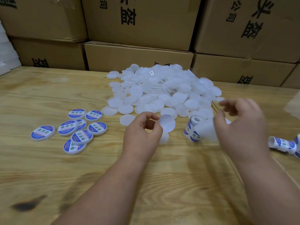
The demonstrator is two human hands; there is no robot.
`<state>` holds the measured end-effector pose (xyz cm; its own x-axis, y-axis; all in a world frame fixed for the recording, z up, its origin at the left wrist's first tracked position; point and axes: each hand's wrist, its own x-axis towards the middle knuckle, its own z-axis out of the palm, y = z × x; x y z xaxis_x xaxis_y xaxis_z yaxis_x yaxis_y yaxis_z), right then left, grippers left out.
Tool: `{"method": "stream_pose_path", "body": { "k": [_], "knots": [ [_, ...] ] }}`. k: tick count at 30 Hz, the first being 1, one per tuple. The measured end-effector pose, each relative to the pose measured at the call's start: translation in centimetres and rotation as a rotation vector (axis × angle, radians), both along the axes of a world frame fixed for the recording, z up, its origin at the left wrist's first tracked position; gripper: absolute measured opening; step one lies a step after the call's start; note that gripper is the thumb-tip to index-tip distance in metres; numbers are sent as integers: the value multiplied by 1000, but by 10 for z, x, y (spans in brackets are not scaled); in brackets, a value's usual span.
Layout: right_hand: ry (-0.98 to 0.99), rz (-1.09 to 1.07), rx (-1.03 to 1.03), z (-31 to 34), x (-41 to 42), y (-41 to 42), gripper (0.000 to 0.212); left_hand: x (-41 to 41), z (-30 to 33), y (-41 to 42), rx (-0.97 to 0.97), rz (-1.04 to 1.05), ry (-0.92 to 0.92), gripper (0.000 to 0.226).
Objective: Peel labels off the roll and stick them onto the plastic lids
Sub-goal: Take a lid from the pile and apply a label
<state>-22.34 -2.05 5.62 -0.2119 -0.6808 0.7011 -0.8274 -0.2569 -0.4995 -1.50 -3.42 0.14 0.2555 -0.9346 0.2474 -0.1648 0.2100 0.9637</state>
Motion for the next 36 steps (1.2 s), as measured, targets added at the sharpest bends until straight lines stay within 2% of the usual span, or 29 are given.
{"method": "stream_pose_path", "body": {
  "k": [2,5,8,13,19,23,29,34,36],
  "knots": [
    [38,212,-73,5,24,-2,16,0,0,-1,7,-17,1,23],
    [87,386,5,1,51,-10,15,3,0,-2,13,-25,57,25],
    [71,389,99,-14,58,-17,19,8,0,-3,41,-25,143,24],
    [60,406,134,-29,59,-20,20,14,4,-8,84,-24,259,20],
    [67,406,117,-31,60,-24,23,12,6,-8,87,-49,264,22],
    [26,419,93,-30,58,-25,36,13,6,-8,96,-44,211,23],
    [42,432,105,-29,57,-25,16,13,5,-8,91,-57,180,23],
    [-24,446,88,-28,60,-21,15,15,3,-9,109,-78,248,22],
    [-99,447,60,-29,64,-18,17,16,-1,-11,92,-43,213,22]
  ]
}}
